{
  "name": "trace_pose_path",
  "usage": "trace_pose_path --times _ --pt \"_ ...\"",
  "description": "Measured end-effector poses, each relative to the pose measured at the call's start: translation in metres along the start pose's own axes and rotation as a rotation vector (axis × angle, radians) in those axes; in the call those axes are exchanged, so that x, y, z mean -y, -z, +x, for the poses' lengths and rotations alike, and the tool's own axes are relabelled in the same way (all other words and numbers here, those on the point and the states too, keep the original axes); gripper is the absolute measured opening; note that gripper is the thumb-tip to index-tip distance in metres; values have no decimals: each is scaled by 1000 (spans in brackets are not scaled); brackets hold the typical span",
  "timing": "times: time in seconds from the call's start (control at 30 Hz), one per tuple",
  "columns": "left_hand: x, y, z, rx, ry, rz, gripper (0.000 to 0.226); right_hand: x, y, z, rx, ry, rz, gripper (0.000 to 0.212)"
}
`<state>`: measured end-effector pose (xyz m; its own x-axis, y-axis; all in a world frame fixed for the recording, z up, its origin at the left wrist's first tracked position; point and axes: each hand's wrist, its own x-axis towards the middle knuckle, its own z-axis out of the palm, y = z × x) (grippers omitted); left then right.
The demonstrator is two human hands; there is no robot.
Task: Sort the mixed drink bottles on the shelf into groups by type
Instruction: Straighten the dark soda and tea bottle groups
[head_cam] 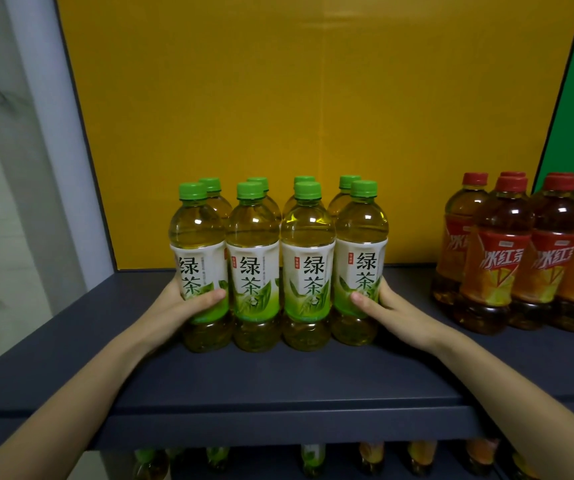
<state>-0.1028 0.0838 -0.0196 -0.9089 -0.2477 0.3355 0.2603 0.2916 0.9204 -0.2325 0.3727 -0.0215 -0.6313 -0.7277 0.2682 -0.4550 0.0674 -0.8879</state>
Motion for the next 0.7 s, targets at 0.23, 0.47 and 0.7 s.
trace_pose_path --times 0.23,0.47,0.7 --pt "-5 0 -7 -85 -29 60 109 -1 3 -8 -106 11 -178 60" --pt "3 6 -28 -216 -117 303 62 -2 2 -24 -338 63 -420 59" --pt "5 6 -28 -198 -164 262 51 -3 -4 -25 -370 53 -389 57"
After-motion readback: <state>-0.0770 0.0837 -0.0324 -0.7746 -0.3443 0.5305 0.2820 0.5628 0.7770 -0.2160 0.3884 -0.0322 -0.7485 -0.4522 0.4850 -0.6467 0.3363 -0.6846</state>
